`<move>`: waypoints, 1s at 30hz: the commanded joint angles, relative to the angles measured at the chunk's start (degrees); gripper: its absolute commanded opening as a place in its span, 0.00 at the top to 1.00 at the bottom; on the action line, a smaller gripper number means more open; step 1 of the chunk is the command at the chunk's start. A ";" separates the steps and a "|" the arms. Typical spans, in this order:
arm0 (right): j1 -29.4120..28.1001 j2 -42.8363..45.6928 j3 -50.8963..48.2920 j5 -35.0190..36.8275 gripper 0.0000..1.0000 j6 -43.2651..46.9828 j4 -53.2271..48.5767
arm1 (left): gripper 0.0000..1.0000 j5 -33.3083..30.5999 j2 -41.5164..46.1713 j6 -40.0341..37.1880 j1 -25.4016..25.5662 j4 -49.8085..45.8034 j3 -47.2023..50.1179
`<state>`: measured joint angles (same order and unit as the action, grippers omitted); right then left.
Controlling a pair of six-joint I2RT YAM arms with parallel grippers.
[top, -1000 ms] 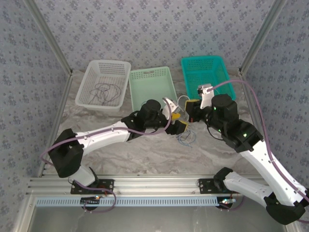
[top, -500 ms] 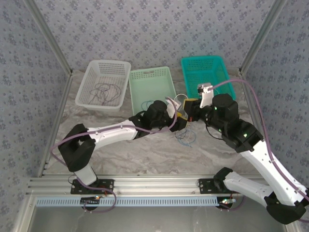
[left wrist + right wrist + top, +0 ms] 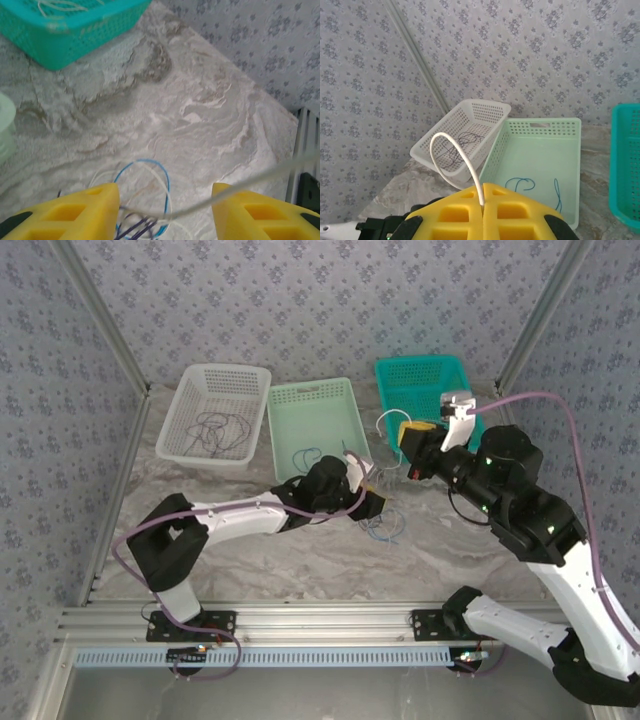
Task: Untangle the cables
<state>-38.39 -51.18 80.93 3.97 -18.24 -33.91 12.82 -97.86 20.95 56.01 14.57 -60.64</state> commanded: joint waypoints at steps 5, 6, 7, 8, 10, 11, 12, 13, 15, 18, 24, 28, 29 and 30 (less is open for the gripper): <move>0.05 -1.93 8.22 7.98 0.94 5.48 -3.54 | 0.48 -0.29 4.08 -0.46 0.33 -0.42 2.92; 0.10 -2.05 9.44 8.52 0.94 6.11 -2.95 | 0.48 -0.25 4.09 -0.47 0.33 -0.53 3.26; 0.22 -2.17 10.52 8.85 0.94 6.57 -2.11 | 0.48 -0.12 4.09 -0.39 0.33 -0.51 3.67; 0.21 -2.28 11.31 8.80 0.94 6.87 -1.26 | 0.48 -0.08 4.09 -0.25 0.33 -0.38 3.92; 0.26 -2.79 12.91 7.54 0.94 7.13 -0.81 | 0.48 -0.09 3.94 -0.03 0.33 -0.03 4.42; 0.26 -3.09 13.55 6.74 0.94 7.09 0.50 | 0.48 -0.16 3.84 0.05 0.33 0.10 4.46; 0.30 -3.64 14.14 5.84 0.94 6.81 0.60 | 0.48 -0.13 3.62 0.06 0.33 0.16 4.33; 0.29 -4.14 14.59 4.95 0.94 6.37 0.37 | 0.48 -0.16 3.37 0.01 0.33 0.08 4.15; 0.32 -4.74 14.76 3.89 0.94 5.69 0.07 | 0.48 0.08 2.83 -0.16 0.34 -0.25 3.63; 0.24 -4.48 14.09 3.93 0.94 5.07 0.61 | 0.49 1.00 2.00 -0.56 0.42 -0.94 2.98; 0.27 -3.75 13.50 4.87 0.94 5.14 -0.15 | 0.54 0.85 4.39 -0.32 0.68 1.81 4.91; 0.26 -3.51 11.74 7.59 0.94 4.93 -2.11 | 0.49 0.45 9.06 -1.95 0.75 1.77 6.48; 0.33 -3.51 11.10 7.85 0.94 4.72 -2.23 | 0.48 0.43 10.29 -2.69 0.90 0.85 6.54; 0.31 -3.55 10.59 7.94 0.94 4.49 -2.15 | 0.47 0.37 11.22 -3.27 1.10 0.14 6.63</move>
<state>-38.33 -55.11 92.77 9.89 -12.86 -35.11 12.80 -91.18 19.86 56.38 14.13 -53.63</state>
